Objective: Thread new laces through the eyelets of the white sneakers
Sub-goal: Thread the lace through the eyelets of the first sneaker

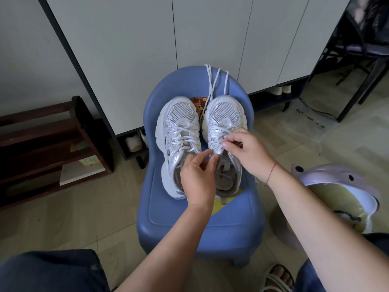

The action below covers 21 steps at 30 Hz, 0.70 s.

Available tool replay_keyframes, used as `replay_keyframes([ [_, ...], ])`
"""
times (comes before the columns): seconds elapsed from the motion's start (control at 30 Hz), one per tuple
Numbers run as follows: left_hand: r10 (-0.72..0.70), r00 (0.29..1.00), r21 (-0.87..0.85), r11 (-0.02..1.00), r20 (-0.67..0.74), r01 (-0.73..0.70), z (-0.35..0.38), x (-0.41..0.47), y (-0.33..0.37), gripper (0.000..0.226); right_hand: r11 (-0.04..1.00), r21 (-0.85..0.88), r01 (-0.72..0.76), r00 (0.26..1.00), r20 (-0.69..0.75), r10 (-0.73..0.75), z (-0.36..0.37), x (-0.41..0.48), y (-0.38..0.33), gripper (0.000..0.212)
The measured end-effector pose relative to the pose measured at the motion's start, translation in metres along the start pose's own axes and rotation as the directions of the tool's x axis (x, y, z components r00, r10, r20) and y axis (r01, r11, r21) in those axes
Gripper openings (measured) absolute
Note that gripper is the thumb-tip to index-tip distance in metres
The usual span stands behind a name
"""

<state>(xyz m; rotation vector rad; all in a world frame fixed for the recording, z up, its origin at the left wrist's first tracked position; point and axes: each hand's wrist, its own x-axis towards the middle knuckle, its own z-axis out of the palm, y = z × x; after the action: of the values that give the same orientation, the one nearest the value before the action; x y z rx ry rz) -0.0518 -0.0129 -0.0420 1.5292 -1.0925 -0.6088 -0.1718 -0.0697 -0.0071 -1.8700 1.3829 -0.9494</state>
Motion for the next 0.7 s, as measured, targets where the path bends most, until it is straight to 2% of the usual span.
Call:
replay_keyframes([
  [0.13, 0.033, 0.999, -0.008, 0.999, 0.030, -0.033, 0.002, -0.004, -0.002, 0.027, 0.971, 0.233, -0.054, 0.998, -0.004, 0.057, -0.007, -0.006, 0.004, 0.013],
  [0.23, 0.091, 0.995, 0.007, 0.996, 0.047, -0.091, 0.003, -0.009, -0.005, 0.030, 0.850, 0.510, -0.135, 0.990, 0.025, 0.142, -0.008, -0.015, 0.009, 0.013],
  [0.3, 0.157, 0.987, 0.049, 0.986, 0.044, -0.159, 0.005, -0.013, -0.007, 0.033, 0.815, 0.558, -0.156, 0.986, 0.033, 0.166, -0.009, -0.020, 0.010, 0.013],
  [0.43, 0.221, 0.975, 0.098, 0.970, 0.009, -0.221, 0.008, -0.014, -0.012, 0.030, 0.950, 0.295, -0.101, 0.995, 0.016, 0.101, -0.012, -0.019, 0.007, 0.002],
  [0.5, 0.237, 0.972, 0.114, 0.965, 0.007, -0.236, 0.008, -0.013, -0.012, 0.028, 0.986, 0.158, -0.052, 0.999, 0.019, 0.049, -0.011, -0.014, 0.005, 0.010],
  [0.63, 0.243, 0.970, 0.122, 0.962, 0.016, -0.243, 0.007, -0.013, -0.010, 0.026, 0.993, -0.094, 0.071, 0.997, 0.003, -0.071, -0.008, -0.005, -0.004, 0.020],
  [0.7, 0.241, 0.970, 0.120, 0.963, 0.025, -0.242, 0.007, -0.012, -0.010, 0.027, 0.981, -0.174, 0.085, 0.996, 0.016, -0.083, -0.010, -0.003, -0.006, 0.025],
])
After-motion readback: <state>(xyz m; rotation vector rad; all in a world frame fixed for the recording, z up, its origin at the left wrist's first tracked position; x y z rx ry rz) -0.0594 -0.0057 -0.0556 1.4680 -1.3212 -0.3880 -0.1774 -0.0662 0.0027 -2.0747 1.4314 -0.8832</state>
